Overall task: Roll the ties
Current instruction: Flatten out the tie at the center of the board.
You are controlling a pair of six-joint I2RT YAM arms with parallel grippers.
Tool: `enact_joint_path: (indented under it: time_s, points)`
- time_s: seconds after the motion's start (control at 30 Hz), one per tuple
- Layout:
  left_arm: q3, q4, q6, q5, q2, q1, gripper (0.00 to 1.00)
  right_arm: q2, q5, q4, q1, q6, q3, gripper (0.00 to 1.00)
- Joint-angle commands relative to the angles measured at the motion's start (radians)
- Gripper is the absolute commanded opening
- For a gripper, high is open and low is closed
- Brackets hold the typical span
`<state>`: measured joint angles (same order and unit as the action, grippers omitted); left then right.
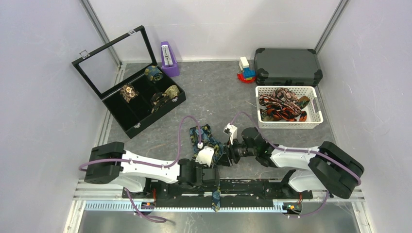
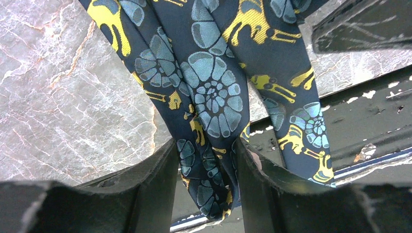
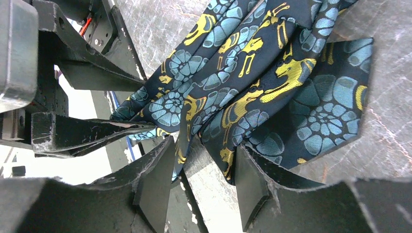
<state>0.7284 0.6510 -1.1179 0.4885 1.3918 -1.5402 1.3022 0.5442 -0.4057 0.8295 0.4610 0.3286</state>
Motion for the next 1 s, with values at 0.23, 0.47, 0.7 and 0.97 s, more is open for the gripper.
enact_joint_path:
  time_s: [0.23,0.47,0.7,0.97]
  points:
    - [-0.05,-0.09,-0.063,0.109,-0.079,-0.007,0.35,0.084,-0.052,-0.18,0.079,0.128,0.01,0.64]
    - [-0.093,-0.114,-0.077,0.119,-0.133,-0.007,0.3,0.128,-0.112,-0.212,0.113,0.167,0.012,0.44]
    - [-0.108,-0.118,-0.083,0.131,-0.162,-0.007,0.23,0.147,-0.103,-0.215,0.131,0.177,0.04,0.18]
    - [-0.069,0.068,-0.095,0.212,-0.257,-0.007,0.09,0.045,-0.185,0.589,0.087,-0.124,0.373,0.0]
